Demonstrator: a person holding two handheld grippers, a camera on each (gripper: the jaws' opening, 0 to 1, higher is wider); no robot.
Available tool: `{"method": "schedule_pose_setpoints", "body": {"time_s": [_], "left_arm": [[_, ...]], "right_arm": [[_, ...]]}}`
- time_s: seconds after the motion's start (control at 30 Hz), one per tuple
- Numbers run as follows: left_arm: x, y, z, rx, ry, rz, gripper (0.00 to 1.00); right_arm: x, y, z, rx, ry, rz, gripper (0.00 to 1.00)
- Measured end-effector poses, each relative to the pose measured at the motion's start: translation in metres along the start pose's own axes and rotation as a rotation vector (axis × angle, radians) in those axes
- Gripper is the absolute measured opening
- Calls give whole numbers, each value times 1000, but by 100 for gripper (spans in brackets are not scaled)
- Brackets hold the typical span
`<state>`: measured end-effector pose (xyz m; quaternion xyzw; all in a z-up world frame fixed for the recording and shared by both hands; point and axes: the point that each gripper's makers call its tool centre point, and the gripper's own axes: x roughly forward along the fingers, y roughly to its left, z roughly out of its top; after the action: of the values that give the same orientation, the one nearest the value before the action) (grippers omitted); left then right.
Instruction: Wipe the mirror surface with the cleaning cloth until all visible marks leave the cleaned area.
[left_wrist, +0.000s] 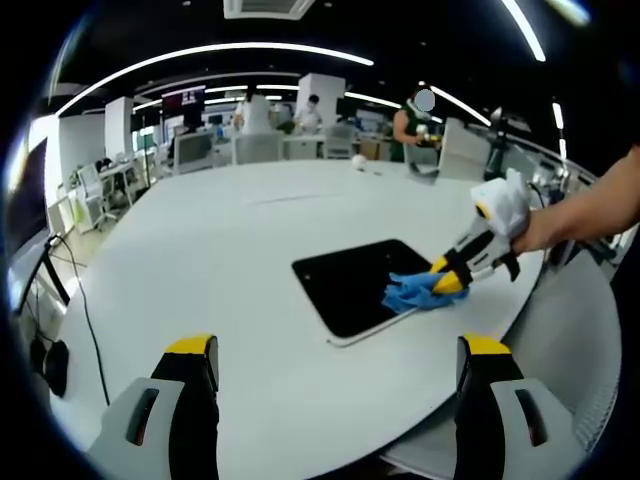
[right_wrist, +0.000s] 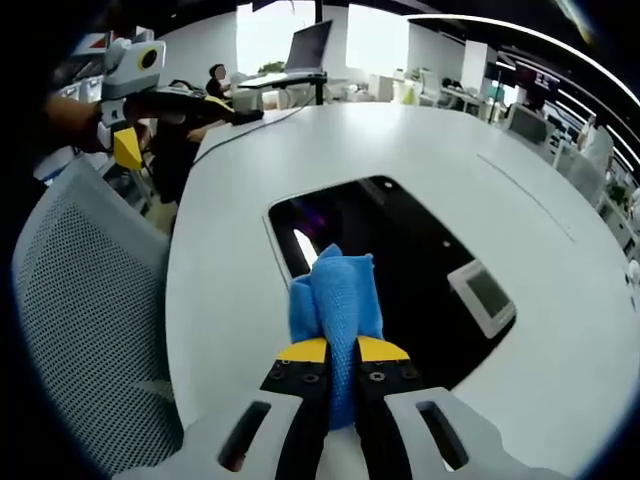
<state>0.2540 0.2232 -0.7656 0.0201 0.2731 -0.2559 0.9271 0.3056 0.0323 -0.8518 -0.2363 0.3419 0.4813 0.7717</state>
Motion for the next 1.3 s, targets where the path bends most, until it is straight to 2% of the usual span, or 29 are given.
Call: {"method": "schedule_pose_setpoints", "body": {"time_s": [1.3], "left_arm": [[4,-5,3,9,11,-3,100]], "right_arm": [[-20,-13,-25,-28,6,29,4]]}}
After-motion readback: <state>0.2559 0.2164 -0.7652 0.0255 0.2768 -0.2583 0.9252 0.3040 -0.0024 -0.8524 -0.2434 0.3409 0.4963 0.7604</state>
